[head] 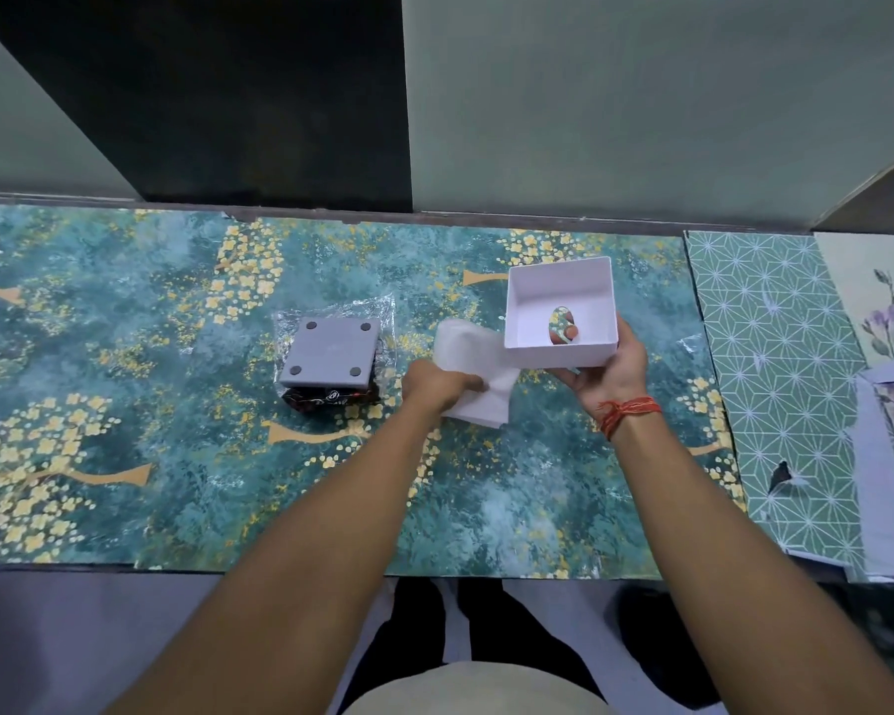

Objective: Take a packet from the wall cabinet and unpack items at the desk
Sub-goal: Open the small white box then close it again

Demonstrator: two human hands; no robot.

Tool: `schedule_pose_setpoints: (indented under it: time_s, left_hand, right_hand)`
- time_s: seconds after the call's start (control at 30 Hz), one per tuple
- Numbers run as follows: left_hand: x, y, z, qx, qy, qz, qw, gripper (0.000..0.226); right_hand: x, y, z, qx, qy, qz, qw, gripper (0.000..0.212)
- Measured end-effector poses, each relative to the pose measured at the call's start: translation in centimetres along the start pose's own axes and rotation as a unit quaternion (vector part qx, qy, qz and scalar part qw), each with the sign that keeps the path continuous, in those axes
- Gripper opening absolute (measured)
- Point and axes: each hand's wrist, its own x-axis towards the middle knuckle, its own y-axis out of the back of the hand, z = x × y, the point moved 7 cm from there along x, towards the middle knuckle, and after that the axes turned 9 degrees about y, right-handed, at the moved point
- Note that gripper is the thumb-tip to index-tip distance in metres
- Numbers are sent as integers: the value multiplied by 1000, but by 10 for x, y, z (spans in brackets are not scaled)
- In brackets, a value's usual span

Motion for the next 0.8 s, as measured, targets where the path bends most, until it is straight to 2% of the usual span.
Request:
schedule_pose_setpoints:
  time_s: [0.13, 0.2, 0.27, 0.37, 0.43, 0.5, 0.57, 0.6, 0.63, 0.7, 0.73, 0.8]
  left_hand:
    - [1, 34, 0, -185, 16, -109, 976, 68]
    - [-3, 54, 2, -261, 37, -137, 955, 76]
    - [-12, 62, 7, -307, 42, -177, 934, 84]
    - [-22, 56, 15, -319, 32, -238, 917, 94]
    - [-26, 49, 17, -307, 23, -259, 915, 84]
    - [-30, 43, 15, -277, 19, -261, 925, 61]
    - [-30, 39, 9, -248, 21, -246, 937, 33]
    - [-30, 38, 5, -245, 27, -240, 939, 26]
    - [-29, 37, 2, -246, 31, -239, 939, 25]
    - [-28, 33, -2, -249, 36, -241, 937, 32]
    - [-29, 32, -2, -250, 36, -243, 937, 32]
    - [-31, 30, 0, -252, 27, -244, 936, 28]
  right_hand:
    - [-3, 13, 9, 31, -19, 45, 998, 38]
    - [-7, 16, 23, 38, -37, 57, 997, 37]
    - [-13, 11, 43, 23, -59, 47, 997, 37]
    - [-25, -2, 76, -44, -91, 8, 995, 35]
    - [-37, -12, 92, -69, -116, -10, 991, 34]
    - [-43, -16, 101, -75, -135, 0, 988, 33]
    - [-41, -16, 101, -119, -117, 4, 986, 28]
    - [-35, -14, 96, -184, -81, -3, 979, 25]
    - [-32, -15, 85, -287, -38, -19, 957, 24]
    - [-28, -19, 67, -486, 33, -43, 873, 33]
    - [-28, -21, 56, -545, 63, -36, 836, 37]
    - [-34, -26, 27, -590, 147, 16, 794, 36]
